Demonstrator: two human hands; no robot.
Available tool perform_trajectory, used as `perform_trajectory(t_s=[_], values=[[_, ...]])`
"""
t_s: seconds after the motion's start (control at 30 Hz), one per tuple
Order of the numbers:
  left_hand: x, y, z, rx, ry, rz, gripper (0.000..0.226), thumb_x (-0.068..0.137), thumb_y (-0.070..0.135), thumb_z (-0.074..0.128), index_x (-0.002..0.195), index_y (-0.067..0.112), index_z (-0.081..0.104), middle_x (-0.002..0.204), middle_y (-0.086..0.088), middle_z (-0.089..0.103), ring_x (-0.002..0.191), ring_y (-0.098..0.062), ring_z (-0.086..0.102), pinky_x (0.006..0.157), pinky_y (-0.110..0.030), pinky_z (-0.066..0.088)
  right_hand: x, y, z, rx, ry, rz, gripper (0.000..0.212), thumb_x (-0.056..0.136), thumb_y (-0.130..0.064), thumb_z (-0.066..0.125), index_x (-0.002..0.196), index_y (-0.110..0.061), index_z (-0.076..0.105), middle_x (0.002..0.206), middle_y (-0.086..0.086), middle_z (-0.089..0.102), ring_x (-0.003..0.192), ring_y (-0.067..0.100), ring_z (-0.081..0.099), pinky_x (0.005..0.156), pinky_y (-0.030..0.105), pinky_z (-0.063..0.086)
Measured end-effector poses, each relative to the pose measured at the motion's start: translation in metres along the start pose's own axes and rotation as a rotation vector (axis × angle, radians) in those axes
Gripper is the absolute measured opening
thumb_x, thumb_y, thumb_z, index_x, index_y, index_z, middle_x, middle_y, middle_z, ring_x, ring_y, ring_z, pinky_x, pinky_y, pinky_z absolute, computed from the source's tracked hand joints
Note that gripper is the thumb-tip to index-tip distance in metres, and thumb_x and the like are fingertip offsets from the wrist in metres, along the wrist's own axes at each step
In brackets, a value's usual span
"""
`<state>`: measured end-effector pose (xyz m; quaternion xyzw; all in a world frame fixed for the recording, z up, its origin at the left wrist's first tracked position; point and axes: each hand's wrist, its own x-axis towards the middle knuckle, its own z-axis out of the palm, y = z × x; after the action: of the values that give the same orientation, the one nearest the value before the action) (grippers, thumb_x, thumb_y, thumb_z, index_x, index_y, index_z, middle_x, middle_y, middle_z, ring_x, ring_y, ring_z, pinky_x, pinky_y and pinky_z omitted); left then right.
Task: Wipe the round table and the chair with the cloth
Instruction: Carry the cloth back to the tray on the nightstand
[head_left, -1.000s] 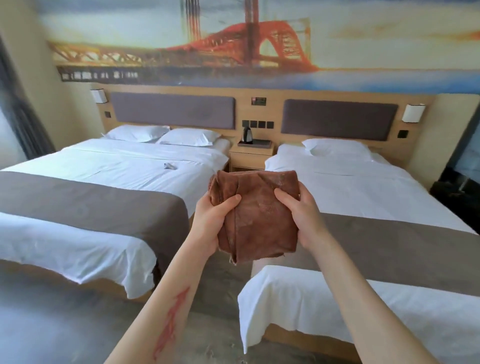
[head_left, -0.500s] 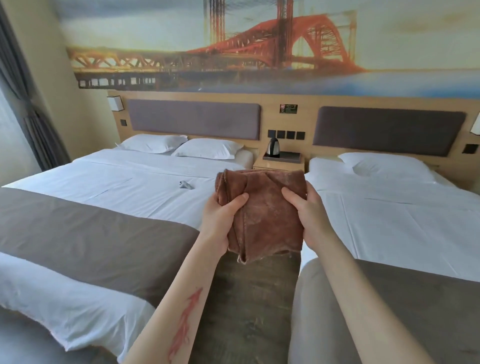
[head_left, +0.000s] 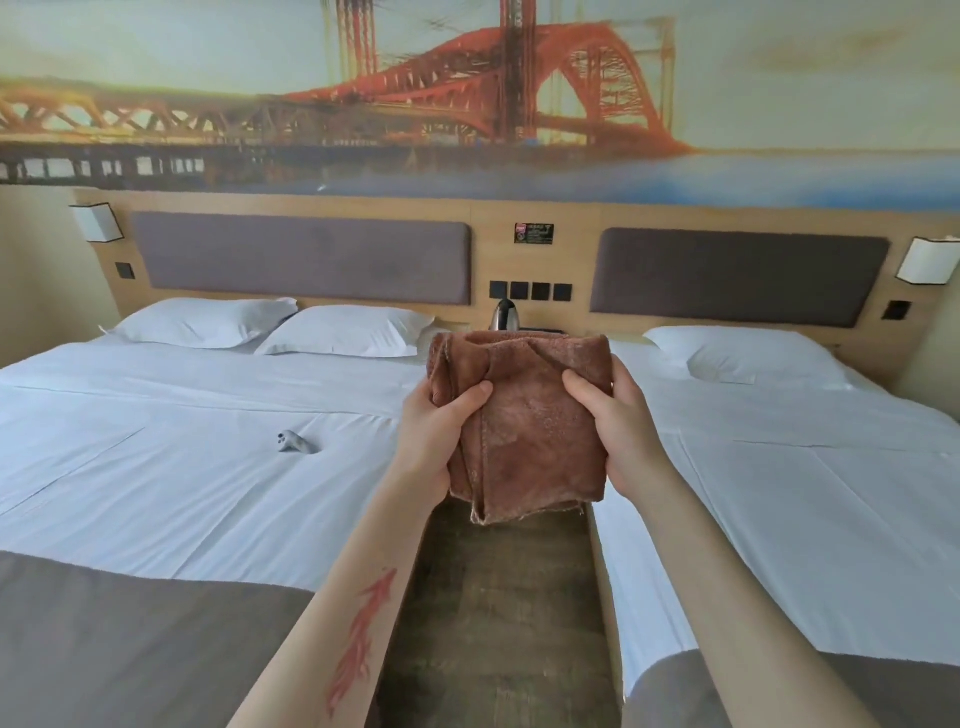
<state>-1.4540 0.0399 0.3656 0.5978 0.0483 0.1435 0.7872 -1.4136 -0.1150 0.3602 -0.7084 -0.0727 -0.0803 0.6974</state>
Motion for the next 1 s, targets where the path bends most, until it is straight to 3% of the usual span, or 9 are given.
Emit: perform_trajectory(t_s=[0.13,0.27,0.43,0.63,0.73,1.0], values=[[0.120,-0.002,-0.003,0.008,-0.083,0.000,0.024,0.084,0.015,0.067,0.106,0.016,0.060,0.094,0.000,0.066,0.087,-0.018,0.064,0.070,-0.029,0.055,0.100,0.015,0.037,-0.010,0.077,0.000,0.055,0.089,-0.040,0.055,0.139,-0.028,0.035,0.134,-0.003,0.048,0.118,0.022,0.050,0.103,0.044,0.044],[0.225,-0.006,0.005,-0.007,-0.152,-0.007,0.023,0.083,0.013,0.068,0.103,0.018,0.060,0.097,-0.001,0.067,0.088,-0.018,0.066,0.067,-0.028,0.057,0.185,0.023,0.056,0.035,0.110,-0.027,0.028,0.091,-0.032,0.055,0.117,-0.035,0.044,0.103,-0.016,0.053,0.100,0.011,0.054,0.084,0.028,0.049],[0.335,-0.028,0.031,-0.030,-0.203,-0.037,0.020,0.083,0.013,0.068,0.100,0.020,0.060,0.102,-0.004,0.067,0.095,-0.023,0.066,0.078,-0.036,0.056,0.288,0.041,0.057,0.035,0.142,-0.034,0.014,0.091,-0.029,0.054,0.099,-0.039,0.047,0.095,-0.019,0.053,0.088,0.002,0.054,0.066,0.018,0.045],[0.465,-0.072,0.074,-0.031,-0.185,-0.044,0.019,0.082,0.011,0.069,0.098,0.018,0.062,0.101,-0.006,0.068,0.095,-0.024,0.067,0.080,-0.038,0.057,0.421,0.086,0.044,0.073,0.136,-0.038,0.024,0.091,-0.023,0.056,0.114,-0.029,0.050,0.101,-0.012,0.059,0.095,0.008,0.059,0.073,0.023,0.050],[0.535,-0.090,0.109,-0.046,-0.181,-0.025,0.016,0.082,0.007,0.067,0.091,0.019,0.062,0.092,-0.003,0.069,0.085,-0.020,0.067,0.067,-0.030,0.057,0.500,0.107,0.028,0.088,0.110,-0.052,0.024,0.091,-0.020,0.057,0.113,-0.026,0.053,0.101,-0.010,0.061,0.095,0.009,0.061,0.071,0.023,0.050],[0.698,-0.118,0.200,-0.093,-0.133,-0.027,0.019,0.082,0.007,0.067,0.099,0.015,0.062,0.099,-0.007,0.068,0.092,-0.024,0.066,0.073,-0.032,0.056,0.692,0.126,-0.016,0.059,0.036,-0.080,0.018,0.091,-0.020,0.056,0.107,-0.029,0.053,0.098,-0.010,0.061,0.090,0.008,0.061,0.071,0.022,0.050]])
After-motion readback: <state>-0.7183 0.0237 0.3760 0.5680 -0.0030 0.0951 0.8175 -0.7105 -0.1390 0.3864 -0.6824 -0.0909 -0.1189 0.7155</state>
